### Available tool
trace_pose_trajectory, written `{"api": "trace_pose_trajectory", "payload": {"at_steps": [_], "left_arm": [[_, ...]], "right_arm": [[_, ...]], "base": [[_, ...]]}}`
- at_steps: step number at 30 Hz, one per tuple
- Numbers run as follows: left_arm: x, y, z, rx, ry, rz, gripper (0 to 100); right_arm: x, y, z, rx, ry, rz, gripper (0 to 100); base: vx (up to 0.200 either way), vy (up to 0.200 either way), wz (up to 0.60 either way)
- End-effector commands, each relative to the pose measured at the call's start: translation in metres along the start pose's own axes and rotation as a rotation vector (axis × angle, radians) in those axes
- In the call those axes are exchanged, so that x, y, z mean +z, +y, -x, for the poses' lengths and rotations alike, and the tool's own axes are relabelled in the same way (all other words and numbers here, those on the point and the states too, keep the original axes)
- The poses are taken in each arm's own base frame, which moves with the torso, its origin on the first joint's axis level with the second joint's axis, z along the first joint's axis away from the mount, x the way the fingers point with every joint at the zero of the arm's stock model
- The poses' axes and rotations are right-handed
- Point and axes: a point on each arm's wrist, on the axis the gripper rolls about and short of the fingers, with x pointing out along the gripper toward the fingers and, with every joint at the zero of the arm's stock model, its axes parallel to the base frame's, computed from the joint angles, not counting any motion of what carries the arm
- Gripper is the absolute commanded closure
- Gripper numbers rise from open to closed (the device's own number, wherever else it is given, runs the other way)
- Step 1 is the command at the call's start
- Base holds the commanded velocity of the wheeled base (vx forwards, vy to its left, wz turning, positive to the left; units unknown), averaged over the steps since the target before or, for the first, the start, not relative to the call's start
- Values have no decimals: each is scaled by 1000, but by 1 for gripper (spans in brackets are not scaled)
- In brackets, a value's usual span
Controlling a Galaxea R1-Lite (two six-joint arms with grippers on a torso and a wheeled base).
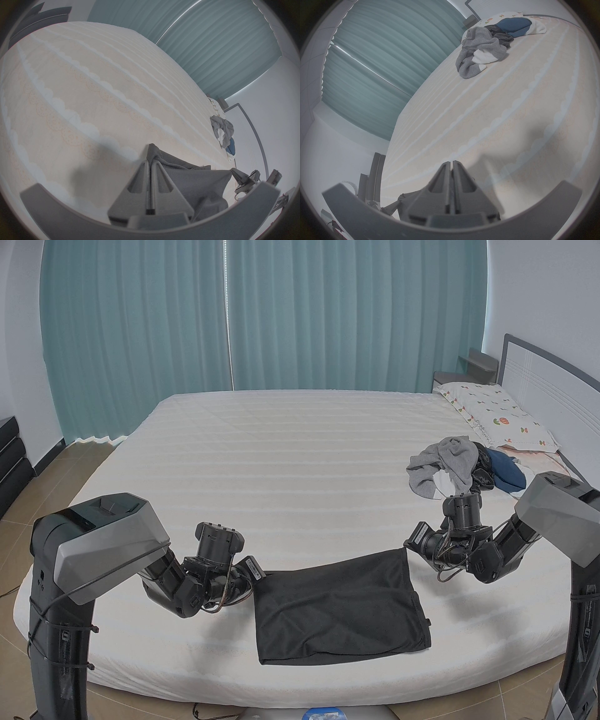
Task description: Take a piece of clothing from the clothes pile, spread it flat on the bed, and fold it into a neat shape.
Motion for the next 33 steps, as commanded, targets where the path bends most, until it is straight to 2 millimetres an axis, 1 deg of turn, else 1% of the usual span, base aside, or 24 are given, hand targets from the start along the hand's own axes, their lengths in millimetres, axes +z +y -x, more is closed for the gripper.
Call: {"api": "trace_pose_trajectory", "payload": {"at_steps": [1,2,4,5,6,9,10,11,15,19,23,30,32,33], "left_arm": [[0,0,0,0,1,0,100],[0,0,0,1,1,0,100],[0,0,0,1,1,0,100],[0,0,0,1,1,0,100],[0,0,0,1,1,0,100],[0,0,0,0,1,2,100],[0,0,0,0,1,2,100],[0,0,0,0,1,2,100],[0,0,0,1,1,2,100],[0,0,0,1,1,2,100],[0,0,0,0,1,2,100],[0,0,0,0,1,2,100],[0,0,0,0,1,2,100],[0,0,0,0,1,2,100]], "right_arm": [[-1,0,3,4,8,1,0],[-1,0,6,7,14,1,0],[-1,2,17,14,22,7,0],[-3,2,28,27,47,16,0],[-5,2,32,37,62,22,0],[-10,0,62,81,135,66,0],[-10,0,63,84,137,69,0],[-16,-4,81,101,181,104,0],[-29,-12,105,124,250,177,0],[-40,-19,114,119,290,244,0],[-44,-22,114,117,306,283,0],[-60,-23,115,117,365,317,0],[-61,-23,115,118,370,328,0],[-64,-26,114,112,382,340,0]], "base": [[0,0,0],[0,0,0],[0,0,0],[0,0,0],[0,0,0],[0,0,0],[0,0,0],[0,0,0],[0,0,0],[0,0,0],[0,0,0],[0,0,0],[0,0,0],[0,0,0]]}}
